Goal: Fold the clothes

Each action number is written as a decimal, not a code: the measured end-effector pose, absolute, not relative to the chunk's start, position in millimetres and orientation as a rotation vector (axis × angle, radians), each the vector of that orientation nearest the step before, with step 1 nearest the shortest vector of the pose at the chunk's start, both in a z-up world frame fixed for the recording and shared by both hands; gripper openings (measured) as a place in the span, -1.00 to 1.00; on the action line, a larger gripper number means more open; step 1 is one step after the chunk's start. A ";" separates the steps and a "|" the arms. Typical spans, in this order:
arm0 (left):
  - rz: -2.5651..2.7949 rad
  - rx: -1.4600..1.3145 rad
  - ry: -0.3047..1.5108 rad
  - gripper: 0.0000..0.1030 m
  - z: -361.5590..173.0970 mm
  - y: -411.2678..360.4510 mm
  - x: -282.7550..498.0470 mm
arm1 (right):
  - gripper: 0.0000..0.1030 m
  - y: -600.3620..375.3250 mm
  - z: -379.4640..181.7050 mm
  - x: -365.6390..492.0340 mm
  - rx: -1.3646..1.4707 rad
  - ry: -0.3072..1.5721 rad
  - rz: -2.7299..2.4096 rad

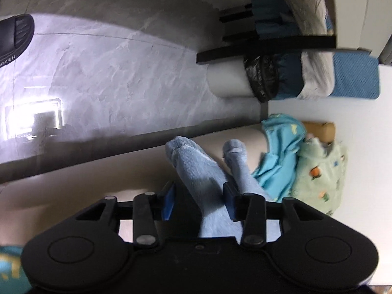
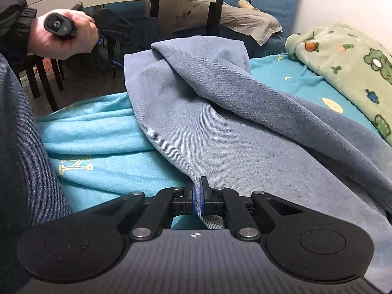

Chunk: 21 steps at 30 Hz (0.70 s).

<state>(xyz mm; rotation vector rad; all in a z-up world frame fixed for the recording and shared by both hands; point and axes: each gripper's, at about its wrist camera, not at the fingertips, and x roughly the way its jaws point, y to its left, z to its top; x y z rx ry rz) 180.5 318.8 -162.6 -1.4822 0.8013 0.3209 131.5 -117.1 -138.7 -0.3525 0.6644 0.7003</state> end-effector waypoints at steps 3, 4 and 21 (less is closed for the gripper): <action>0.307 -1.488 0.785 -0.36 -169.0 320.9 187.3 | -0.92 -116.7 -138.0 134.2 -0.333 0.668 0.699; 0.303 -1.480 0.774 -0.47 -168.8 320.7 188.4 | -0.92 -116.2 -137.3 134.6 -0.326 0.666 0.697; 0.232 -1.290 0.637 -0.96 -108.3 329.3 124.0 | -0.95 -126.9 -112.5 121.9 -0.259 0.581 0.671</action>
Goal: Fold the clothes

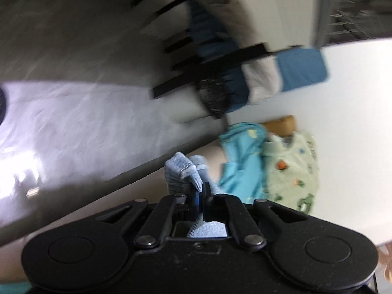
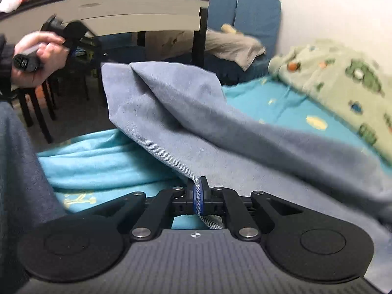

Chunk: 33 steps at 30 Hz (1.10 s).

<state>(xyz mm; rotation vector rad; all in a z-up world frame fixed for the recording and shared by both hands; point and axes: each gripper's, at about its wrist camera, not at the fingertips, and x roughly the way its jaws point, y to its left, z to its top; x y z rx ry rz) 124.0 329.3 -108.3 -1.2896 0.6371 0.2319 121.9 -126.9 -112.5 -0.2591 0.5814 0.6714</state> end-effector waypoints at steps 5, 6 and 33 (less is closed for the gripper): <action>0.281 -1.408 0.749 -0.96 -153.1 337.6 119.0 | -0.94 -115.7 -129.8 125.7 -0.350 0.687 0.711; 0.286 -1.420 0.757 -0.94 -156.4 338.6 119.2 | -0.94 -117.2 -129.1 128.3 -0.337 0.693 0.712; 0.059 -0.949 0.830 0.05 -18.1 188.5 154.6 | -0.27 -172.3 -66.8 145.6 0.045 0.566 0.502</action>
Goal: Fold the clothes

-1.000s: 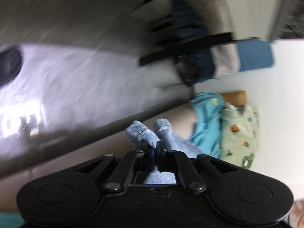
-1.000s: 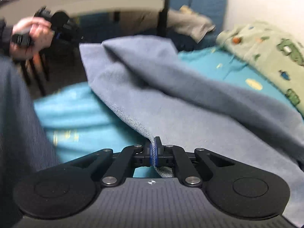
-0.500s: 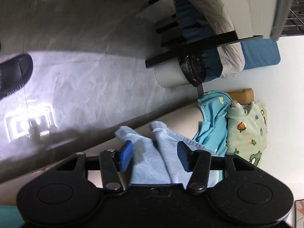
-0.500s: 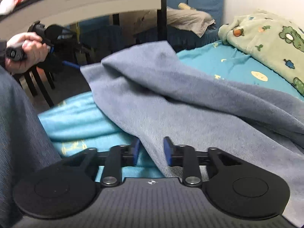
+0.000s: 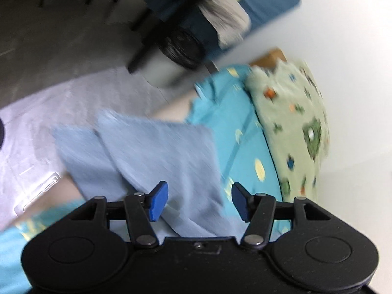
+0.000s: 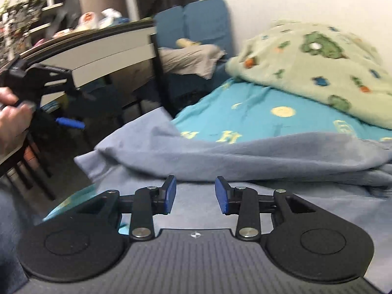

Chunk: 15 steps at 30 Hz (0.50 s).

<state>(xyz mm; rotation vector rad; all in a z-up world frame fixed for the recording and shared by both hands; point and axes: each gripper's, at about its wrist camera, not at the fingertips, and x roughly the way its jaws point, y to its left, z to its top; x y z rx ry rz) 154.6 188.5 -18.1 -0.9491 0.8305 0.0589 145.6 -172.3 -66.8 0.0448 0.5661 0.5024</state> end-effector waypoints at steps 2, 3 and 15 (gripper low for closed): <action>0.041 -0.936 0.866 0.05 -21.1 165.0 160.8 | -0.27 -183.3 -61.0 148.3 0.088 0.556 0.467; 0.034 -0.931 0.883 0.05 -23.0 154.0 163.5 | -0.27 -189.8 -58.5 149.9 0.115 0.552 0.449; 0.093 -1.020 1.024 0.05 -82.5 97.7 181.7 | -0.26 -250.2 -72.8 171.8 0.375 0.655 0.246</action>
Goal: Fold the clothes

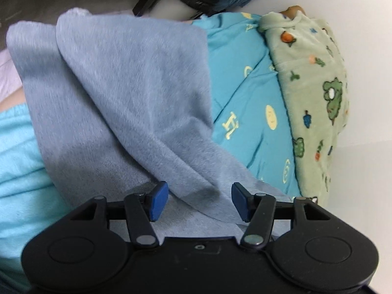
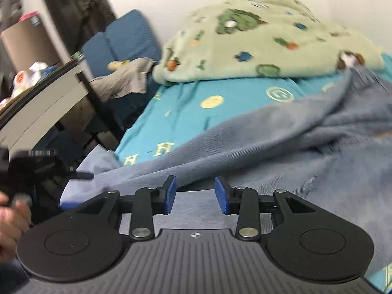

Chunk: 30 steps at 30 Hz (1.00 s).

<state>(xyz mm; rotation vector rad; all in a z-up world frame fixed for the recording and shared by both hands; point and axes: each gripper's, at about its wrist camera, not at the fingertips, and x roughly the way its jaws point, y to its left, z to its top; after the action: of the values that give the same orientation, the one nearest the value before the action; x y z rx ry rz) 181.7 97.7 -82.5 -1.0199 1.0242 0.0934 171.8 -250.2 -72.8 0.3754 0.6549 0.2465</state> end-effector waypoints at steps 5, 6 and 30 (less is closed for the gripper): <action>0.129 -1.033 1.007 0.01 -100.1 101.0 188.5 | -0.20 -264.8 -79.6 177.7 0.483 0.658 0.205; 0.133 -1.036 1.003 -0.02 -102.5 101.5 189.9 | -0.20 -265.6 -80.5 178.1 0.487 0.662 0.195; 0.165 -0.803 0.788 -0.92 -30.8 79.6 369.2 | -0.20 -265.6 -105.9 192.3 0.511 0.686 0.111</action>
<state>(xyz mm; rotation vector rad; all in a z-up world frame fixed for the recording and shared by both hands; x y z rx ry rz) 369.2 79.6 -30.8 -0.8032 0.7882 0.1654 192.3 -265.6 -105.9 0.5111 0.6855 0.1111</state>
